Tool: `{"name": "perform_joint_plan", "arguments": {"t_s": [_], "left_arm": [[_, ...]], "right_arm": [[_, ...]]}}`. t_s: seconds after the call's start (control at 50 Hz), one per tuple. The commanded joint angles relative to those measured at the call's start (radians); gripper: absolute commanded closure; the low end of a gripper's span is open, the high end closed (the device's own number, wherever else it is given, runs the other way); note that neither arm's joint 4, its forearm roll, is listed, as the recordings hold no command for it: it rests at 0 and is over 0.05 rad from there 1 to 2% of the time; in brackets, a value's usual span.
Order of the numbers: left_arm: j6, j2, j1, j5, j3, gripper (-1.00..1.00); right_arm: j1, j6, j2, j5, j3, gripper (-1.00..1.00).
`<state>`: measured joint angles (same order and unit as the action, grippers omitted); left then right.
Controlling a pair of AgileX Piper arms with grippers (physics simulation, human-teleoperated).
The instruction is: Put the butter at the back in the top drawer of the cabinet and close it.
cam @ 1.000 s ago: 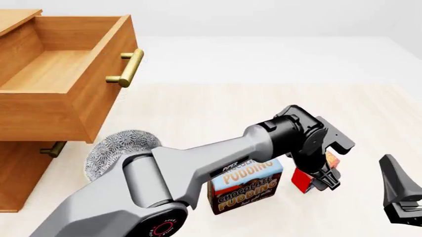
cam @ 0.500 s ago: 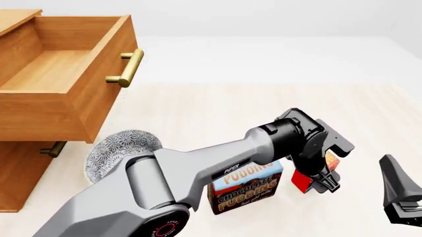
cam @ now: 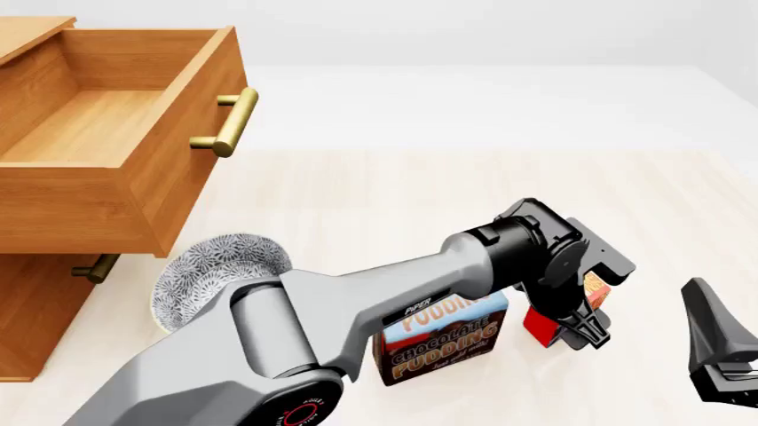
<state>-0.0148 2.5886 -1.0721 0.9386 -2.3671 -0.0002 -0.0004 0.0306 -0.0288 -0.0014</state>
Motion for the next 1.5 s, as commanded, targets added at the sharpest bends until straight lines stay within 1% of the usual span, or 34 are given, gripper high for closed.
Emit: {"name": "perform_joint_plan", "arguments": {"t_s": [0.02, 0.46, 0.48, 0.66, 0.86, 0.94, 1.02, 1.1, 1.28, 1.5], "left_arm": [[0.008, 0.01, -0.002, 0.001, -0.005, -1.0], [0.024, 0.032, -0.005, 0.015, -0.023, -1.0], [0.025, 0.033, -0.005, 0.016, -0.024, 1.0], [0.029, 0.037, -0.009, 0.023, -0.028, 1.0], [0.022, 0.023, -0.006, 0.014, -0.012, 1.0], [0.015, 0.005, -0.004, 0.009, -0.001, 1.0], [0.005, -0.028, 0.003, -0.017, 0.035, 1.0], [0.003, -0.038, 0.001, -0.02, 0.041, 1.0], [-0.011, -0.099, 0.009, -0.051, 0.096, 1.0], [-0.017, -0.135, 0.003, -0.062, 0.108, 1.0]], "right_arm": [[0.0, 0.0, -0.001, 0.0, 0.0, -1.0], [0.0, 0.0, 0.0, 0.0, 0.0, -1.0], [0.0, 0.0, 0.0, 0.0, 0.0, -1.0], [0.0, 0.0, 0.0, 0.0, 0.0, -1.0], [0.0, 0.0, 0.0, 0.0, 0.0, -1.0], [0.0, 0.0, -0.001, 0.0, 0.0, -1.0], [0.0, 0.0, 0.0, 0.0, 0.0, -1.0], [0.0, 0.0, 0.0, 0.0, 0.0, -1.0], [0.0, 0.0, 0.0, 0.0, 0.0, -1.0], [0.0, 0.0, 0.0, 0.0, 0.0, -1.0]]}}
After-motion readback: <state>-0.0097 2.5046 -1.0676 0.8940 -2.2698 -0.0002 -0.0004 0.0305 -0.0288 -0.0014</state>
